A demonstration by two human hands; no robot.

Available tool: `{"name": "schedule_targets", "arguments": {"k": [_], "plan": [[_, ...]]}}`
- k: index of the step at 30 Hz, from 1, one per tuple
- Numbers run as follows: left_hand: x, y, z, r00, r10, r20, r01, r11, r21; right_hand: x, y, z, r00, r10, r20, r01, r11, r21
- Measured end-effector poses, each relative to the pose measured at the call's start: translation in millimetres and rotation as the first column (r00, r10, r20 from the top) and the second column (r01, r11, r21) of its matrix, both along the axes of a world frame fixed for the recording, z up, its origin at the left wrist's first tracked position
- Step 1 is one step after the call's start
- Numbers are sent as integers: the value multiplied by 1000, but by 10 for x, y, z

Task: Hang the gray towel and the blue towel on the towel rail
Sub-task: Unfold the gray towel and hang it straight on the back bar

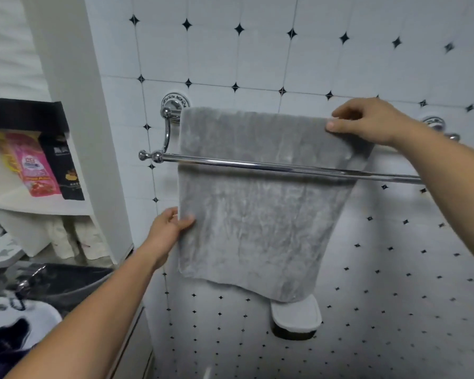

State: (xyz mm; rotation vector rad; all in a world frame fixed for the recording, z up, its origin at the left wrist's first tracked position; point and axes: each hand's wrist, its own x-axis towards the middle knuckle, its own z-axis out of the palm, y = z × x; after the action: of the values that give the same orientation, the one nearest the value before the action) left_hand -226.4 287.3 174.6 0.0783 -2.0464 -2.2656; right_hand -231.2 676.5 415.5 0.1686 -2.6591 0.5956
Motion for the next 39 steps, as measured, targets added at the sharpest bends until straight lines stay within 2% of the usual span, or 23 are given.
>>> {"name": "schedule_targets", "arguments": {"k": [1, 3, 5, 6, 7, 9, 10, 12, 15, 18, 20, 22, 26, 30, 35, 37, 39], "plan": [[-58, 11, 153, 999, 23, -42, -23, 1000, 10, 53, 114, -32, 991, -106, -84, 104, 994, -37], [-170, 36, 427, 991, 54, -122, -52, 999, 15, 167, 276, -97, 894, -365, -260, 339, 930, -141], [-244, 75, 642, 979, 73, -191, -67, 997, 36, 258, 350, -134, 800, -529, -283, 486, 848, -211], [-269, 100, 728, 972, 79, -222, -73, 997, 35, 292, 354, -149, 808, -551, -211, 502, 830, -245], [-287, 132, 799, 965, 88, -246, -82, 996, 35, 314, 328, -178, 851, -516, -97, 467, 829, -308], [-295, 203, 900, 953, 113, -280, -100, 993, 58, 332, 235, -273, 950, -274, 152, 314, 814, -489], [-292, 241, 924, 950, 128, -285, -110, 991, 79, 329, 196, -316, 962, -168, 215, 263, 783, -563], [-281, 297, 940, 947, 167, -276, -137, 983, 125, 300, 174, -381, 969, -115, 219, 233, 726, -648], [-287, 321, 925, 943, 195, -269, -150, 972, 180, 270, 255, -340, 975, -173, 143, 223, 675, -704], [-296, 306, 905, 944, 193, -267, -152, 974, 166, 250, 347, -262, 971, -234, 57, 194, 622, -759], [-297, 307, 931, 953, 149, -264, -118, 984, 131, 214, 355, -232, 963, -267, -21, 156, 624, -766], [-304, 313, 962, 965, 70, -254, -36, 990, 137, 157, 338, -233, 962, -263, -71, 130, 672, -729], [-313, 338, 926, 977, -62, -205, 123, 946, 300, 106, 324, -320, 968, -244, -52, 152, 741, -654], [-320, 285, 807, 976, -38, -213, 99, 954, 283, 83, 405, -412, 974, -225, -27, 156, 753, -639], [-242, 136, 595, 970, 76, -229, -60, 995, 75, 98, 489, -430, 958, -286, 3, 242, 807, -538], [-219, 145, 625, 970, 66, -234, -37, 992, 124, 86, 474, -457, 952, -306, -14, 250, 803, -541], [-225, 166, 684, 975, -20, -223, 77, 965, 250, 94, 440, -504, 942, -334, -42, 260, 802, -538]]}}
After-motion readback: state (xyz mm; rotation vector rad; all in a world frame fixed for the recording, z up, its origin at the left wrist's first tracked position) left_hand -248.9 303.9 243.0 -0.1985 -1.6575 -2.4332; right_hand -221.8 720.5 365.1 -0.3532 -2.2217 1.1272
